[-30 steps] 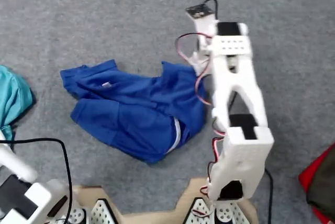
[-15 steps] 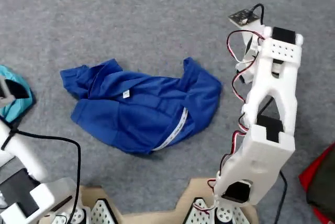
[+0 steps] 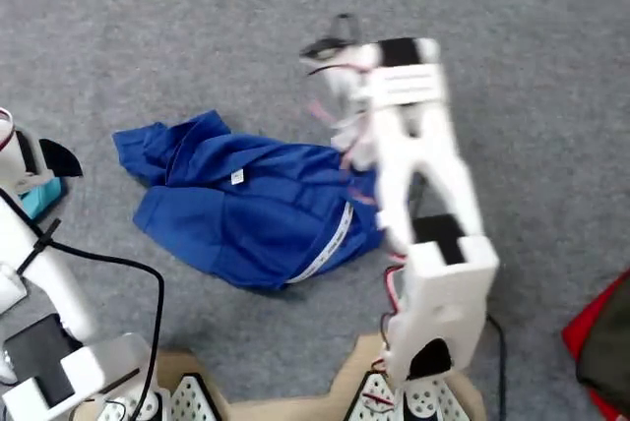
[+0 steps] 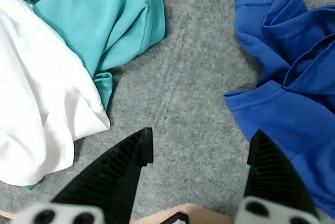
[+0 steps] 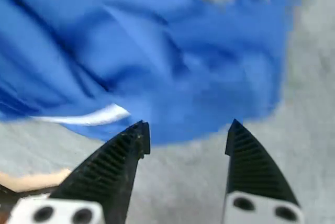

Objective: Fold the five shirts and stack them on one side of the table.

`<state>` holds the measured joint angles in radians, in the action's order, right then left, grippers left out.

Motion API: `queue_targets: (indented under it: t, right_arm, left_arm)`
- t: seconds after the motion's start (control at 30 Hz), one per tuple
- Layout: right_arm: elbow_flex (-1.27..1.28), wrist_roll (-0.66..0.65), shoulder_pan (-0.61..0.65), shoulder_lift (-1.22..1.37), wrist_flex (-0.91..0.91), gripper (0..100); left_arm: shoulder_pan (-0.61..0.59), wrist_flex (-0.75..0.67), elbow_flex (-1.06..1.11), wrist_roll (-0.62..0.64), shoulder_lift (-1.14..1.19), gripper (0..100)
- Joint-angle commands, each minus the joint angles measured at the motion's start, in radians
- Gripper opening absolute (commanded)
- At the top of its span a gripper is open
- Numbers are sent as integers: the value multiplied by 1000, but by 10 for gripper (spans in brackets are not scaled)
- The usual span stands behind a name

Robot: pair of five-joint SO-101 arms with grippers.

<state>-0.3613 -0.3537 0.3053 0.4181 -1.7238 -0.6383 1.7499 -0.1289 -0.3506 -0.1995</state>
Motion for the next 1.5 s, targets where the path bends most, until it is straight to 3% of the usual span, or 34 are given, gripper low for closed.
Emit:
queue_targets:
  t: [0.0, 0.17, 0.47, 0.97, 1.47]
  right_arm:
    - [-44, 83, 97, 33, 87, 239]
    - [-45, 190, 88, 162, 176, 239]
    - [-142, 327, 56, 205, 219, 239]
    - [-154, 328, -62, 341, 310, 239]
    - [-229, 322, -104, 357, 302, 239]
  left_arm:
    - [3, 8, 48, -8, -38, 299]
    - [-20, 8, 86, -15, -39, 299]
    - [-87, 8, 74, -141, -31, 299]
    - [-91, 8, 71, -138, -39, 299]
    - [-49, 8, 71, -135, -39, 299]
